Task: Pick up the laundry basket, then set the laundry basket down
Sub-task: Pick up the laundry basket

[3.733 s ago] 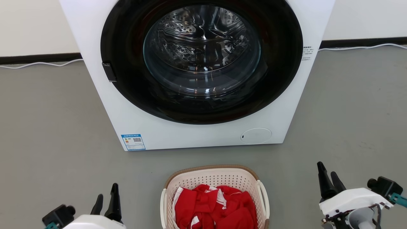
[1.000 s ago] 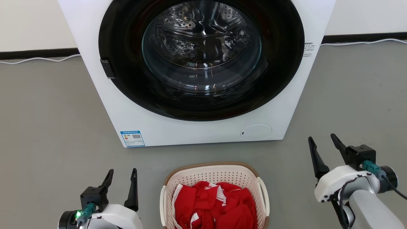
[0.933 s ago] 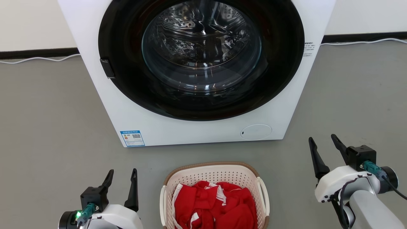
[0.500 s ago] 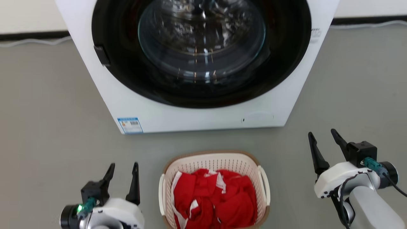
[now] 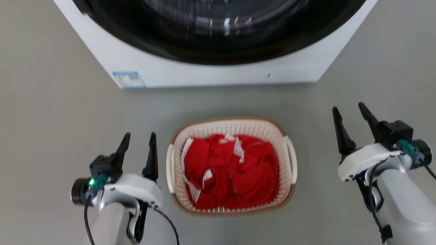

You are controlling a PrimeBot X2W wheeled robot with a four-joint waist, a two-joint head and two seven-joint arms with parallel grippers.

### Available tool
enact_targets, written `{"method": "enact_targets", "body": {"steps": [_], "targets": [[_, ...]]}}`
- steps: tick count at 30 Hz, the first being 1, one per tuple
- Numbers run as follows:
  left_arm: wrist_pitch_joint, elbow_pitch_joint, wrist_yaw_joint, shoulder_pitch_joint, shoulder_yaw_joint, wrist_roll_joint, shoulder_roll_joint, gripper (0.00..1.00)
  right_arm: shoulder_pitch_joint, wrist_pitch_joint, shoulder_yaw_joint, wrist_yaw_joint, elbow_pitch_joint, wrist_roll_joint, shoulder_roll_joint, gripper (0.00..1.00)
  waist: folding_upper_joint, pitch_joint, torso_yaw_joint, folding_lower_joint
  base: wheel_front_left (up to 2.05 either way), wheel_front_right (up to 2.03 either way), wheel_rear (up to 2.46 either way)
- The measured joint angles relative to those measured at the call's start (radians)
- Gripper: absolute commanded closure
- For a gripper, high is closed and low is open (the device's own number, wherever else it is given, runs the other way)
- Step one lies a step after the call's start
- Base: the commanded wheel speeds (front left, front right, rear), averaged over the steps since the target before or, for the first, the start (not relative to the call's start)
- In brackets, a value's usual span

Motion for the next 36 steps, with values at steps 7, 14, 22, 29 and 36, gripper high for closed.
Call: {"method": "enact_targets", "body": {"steps": [7, 14, 22, 29, 36], "targets": [[0.000, 0.000, 0.008, -0.075, -0.031, -0.028, -0.001, 0.00, -0.040, 0.000, -0.013, 0.000, -0.021, -0.006, -0.003, 0.00, 0.0000, 0.135, 0.019, 0.0000, 0.00, 0.00, 0.00], [0.000, 0.028, 0.011, -0.160, -0.076, -0.059, -0.004, 0.00, -0.096, 0.000, -0.004, 0.000, -0.023, -0.008, -0.002, 0.00, 0.0000, 0.272, 0.036, 0.0000, 0.00, 0.00, 0.00], [-0.002, 0.077, 0.012, -0.256, -0.115, -0.096, -0.007, 0.00, -0.173, 0.000, 0.035, 0.000, 0.020, -0.015, 0.011, 0.00, 0.0000, 0.388, 0.047, 0.0000, 0.00, 0.00, 0.00], [-0.003, 0.125, 0.007, -0.291, -0.137, -0.105, -0.010, 0.00, -0.197, -0.001, 0.048, 0.000, 0.060, -0.015, 0.035, 0.00, 0.0000, 0.426, 0.048, 0.0000, 0.00, 0.00, 0.00], [-0.004, 0.198, -0.020, -0.323, -0.184, -0.144, -0.010, 0.00, -0.207, -0.001, 0.041, 0.000, 0.134, -0.017, 0.053, 0.00, 0.0000, 0.427, 0.041, 0.0000, 0.00, 0.00, 0.00]]}}
